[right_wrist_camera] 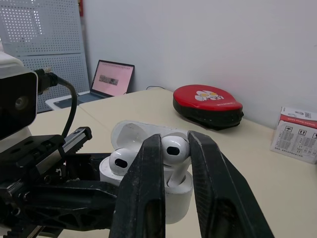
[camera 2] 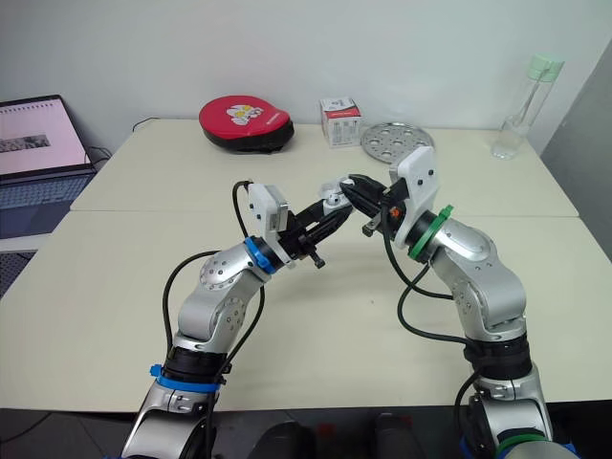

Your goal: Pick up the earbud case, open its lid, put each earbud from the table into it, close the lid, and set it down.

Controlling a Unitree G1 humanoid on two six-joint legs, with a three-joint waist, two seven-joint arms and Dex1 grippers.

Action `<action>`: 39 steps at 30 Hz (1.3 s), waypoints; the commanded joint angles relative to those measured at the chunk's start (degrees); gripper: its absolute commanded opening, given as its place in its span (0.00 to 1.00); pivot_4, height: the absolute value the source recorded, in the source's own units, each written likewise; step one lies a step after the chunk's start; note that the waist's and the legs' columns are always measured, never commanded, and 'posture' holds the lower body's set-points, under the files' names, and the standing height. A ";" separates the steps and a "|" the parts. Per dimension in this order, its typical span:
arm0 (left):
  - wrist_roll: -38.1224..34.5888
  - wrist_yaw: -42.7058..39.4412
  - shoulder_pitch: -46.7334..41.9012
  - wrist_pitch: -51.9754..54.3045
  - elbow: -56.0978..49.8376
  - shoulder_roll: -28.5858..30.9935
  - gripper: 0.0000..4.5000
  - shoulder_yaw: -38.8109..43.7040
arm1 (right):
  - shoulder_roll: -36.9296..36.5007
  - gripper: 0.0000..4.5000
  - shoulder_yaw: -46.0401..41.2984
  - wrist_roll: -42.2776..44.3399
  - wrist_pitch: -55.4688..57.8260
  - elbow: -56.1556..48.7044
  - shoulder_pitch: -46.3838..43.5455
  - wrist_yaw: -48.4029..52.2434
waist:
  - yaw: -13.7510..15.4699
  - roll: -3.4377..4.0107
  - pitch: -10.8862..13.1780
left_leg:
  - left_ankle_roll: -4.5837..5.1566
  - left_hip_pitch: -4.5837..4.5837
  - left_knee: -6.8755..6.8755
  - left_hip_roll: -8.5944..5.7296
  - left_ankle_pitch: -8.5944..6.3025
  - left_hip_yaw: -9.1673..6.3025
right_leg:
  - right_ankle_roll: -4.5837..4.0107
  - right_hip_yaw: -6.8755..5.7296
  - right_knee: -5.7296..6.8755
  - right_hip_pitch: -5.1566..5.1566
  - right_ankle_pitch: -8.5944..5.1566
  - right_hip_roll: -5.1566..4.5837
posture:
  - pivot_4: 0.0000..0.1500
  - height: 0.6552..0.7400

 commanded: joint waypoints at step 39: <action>-8.23 -13.06 1.37 16.63 -11.56 9.37 0.17 -7.18 | -11.00 0.00 -10.77 38.69 39.39 3.89 -7.87 6.83 | -0.04 0.05 0.04 | 0.02 -0.04 -0.07 0.02 -0.01 -0.02 | -0.01 0.04 -0.07 -0.04 -0.02 0.04 | 1.00 1.00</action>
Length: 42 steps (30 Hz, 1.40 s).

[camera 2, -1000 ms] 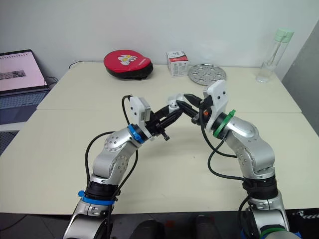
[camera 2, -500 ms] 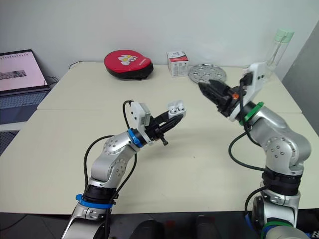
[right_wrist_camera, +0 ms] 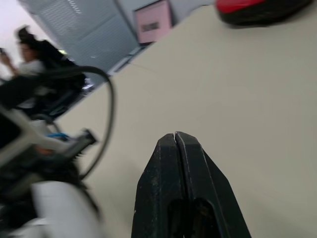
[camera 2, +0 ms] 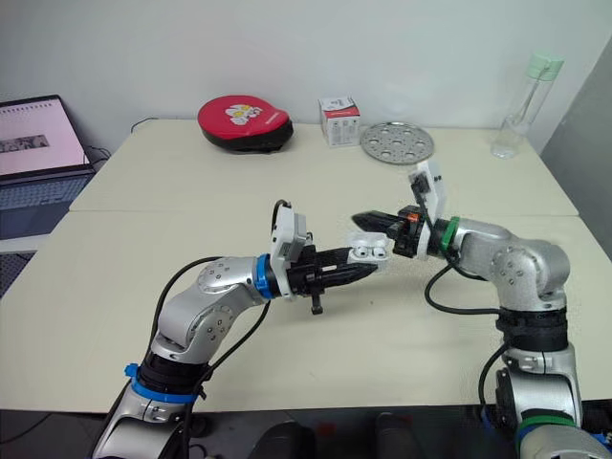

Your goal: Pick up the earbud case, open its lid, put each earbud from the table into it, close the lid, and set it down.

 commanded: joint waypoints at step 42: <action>-9.86 36.92 4.24 45.33 5.78 -6.83 0.81 21.15 | -8.50 1.00 7.08 -29.98 -41.77 -16.69 33.63 5.46 | -0.26 -0.11 0.05 | -0.03 0.16 -0.01 0.01 0.01 -0.04 | 0.35 -0.02 0.06 0.09 -0.25 0.00 | 1.00 1.00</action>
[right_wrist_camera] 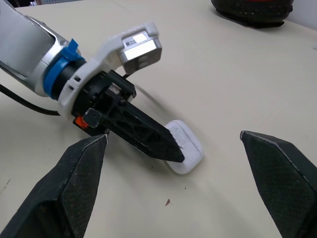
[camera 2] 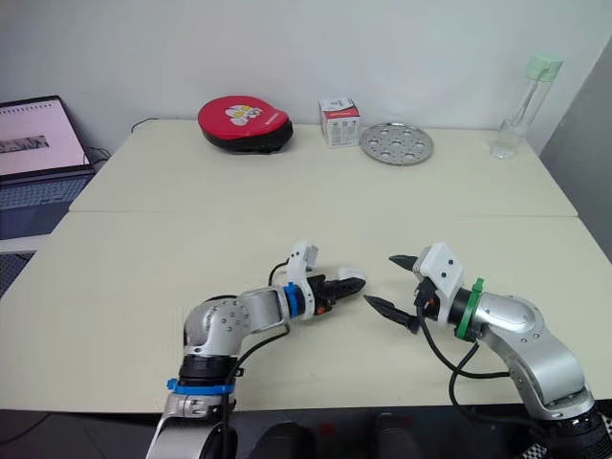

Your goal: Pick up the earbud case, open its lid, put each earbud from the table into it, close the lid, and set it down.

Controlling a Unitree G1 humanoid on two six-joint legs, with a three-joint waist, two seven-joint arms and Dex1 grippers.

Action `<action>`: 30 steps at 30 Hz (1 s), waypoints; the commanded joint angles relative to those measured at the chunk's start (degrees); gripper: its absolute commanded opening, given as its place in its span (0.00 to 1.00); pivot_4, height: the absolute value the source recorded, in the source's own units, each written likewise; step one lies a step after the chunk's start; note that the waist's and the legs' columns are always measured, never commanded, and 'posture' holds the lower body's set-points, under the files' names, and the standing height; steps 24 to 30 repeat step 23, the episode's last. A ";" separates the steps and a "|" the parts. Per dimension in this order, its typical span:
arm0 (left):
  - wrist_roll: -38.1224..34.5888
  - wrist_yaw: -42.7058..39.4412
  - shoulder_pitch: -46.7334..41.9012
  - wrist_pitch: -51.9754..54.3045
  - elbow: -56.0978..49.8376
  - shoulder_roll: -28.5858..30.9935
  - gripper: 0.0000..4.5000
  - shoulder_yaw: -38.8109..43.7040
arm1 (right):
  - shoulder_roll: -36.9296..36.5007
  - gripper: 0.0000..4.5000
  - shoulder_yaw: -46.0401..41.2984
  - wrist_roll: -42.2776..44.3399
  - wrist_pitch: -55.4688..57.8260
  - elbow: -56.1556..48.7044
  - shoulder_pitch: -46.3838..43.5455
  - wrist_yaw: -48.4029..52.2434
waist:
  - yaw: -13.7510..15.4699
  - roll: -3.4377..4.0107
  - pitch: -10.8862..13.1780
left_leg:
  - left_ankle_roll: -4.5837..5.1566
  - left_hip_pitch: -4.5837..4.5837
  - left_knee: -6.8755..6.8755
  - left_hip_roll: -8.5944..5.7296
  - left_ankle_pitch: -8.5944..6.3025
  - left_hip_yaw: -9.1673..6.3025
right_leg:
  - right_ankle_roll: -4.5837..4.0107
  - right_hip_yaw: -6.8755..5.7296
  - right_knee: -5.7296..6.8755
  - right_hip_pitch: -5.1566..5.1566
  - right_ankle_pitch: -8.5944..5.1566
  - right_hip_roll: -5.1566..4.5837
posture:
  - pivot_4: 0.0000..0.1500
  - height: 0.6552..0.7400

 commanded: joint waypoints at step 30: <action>24.14 -26.05 3.99 -61.40 10.40 32.96 0.99 2.19 | 0.63 1.00 -9.42 -0.99 -4.45 8.49 -5.22 -2.53 | 1.55 -0.10 0.04 | -0.06 -0.18 -0.42 -0.15 0.01 0.17 | -0.76 -0.26 -0.06 -0.36 -0.03 -0.46 | 1.00 1.00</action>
